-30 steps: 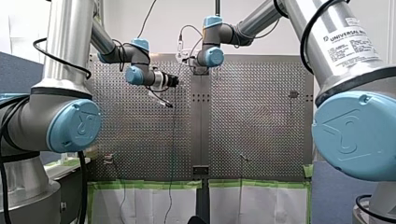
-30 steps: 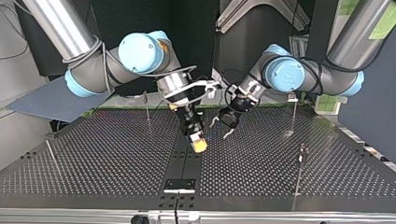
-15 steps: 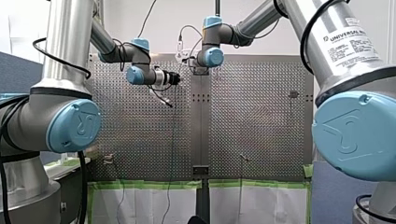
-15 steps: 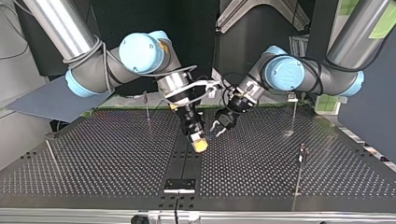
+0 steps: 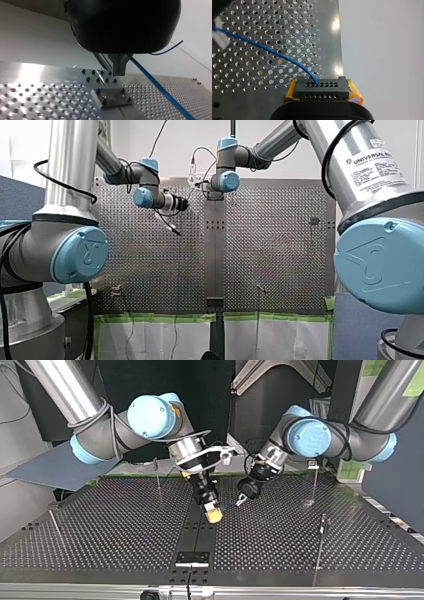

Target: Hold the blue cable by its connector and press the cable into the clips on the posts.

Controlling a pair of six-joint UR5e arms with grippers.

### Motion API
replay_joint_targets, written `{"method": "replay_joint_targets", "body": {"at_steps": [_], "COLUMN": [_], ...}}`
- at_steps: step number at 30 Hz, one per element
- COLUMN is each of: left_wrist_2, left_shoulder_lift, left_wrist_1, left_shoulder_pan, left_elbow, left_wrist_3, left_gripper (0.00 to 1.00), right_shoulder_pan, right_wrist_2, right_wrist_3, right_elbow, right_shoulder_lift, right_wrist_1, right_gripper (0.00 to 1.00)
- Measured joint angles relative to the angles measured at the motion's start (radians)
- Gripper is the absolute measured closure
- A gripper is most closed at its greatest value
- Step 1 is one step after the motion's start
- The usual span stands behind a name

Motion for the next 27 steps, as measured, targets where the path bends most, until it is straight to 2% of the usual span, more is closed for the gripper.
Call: {"method": "replay_joint_targets", "body": {"at_steps": [13, 20, 27], "left_wrist_2": [-0.112, -0.174, -0.234], "left_shoulder_lift": [0.105, 0.15, 0.205], "left_wrist_1": [-0.065, -0.126, -0.186], "left_shoulder_pan": [0.015, 0.03, 0.04], "left_elbow": [-0.001, -0.002, -0.023], "left_wrist_3": [0.112, 0.174, 0.234], "left_gripper": [1.0, 1.0, 1.0], "right_shoulder_pan": [0.007, 0.009, 0.011], "right_wrist_2": [-0.008, -0.049, -0.056], "right_wrist_3": [0.005, 0.032, 0.038], "right_elbow": [0.001, 0.01, 0.036], "right_shoulder_lift": [0.002, 0.003, 0.004], "right_wrist_1": [0.003, 0.004, 0.0], "right_gripper": [1.0, 1.0, 1.0]}}
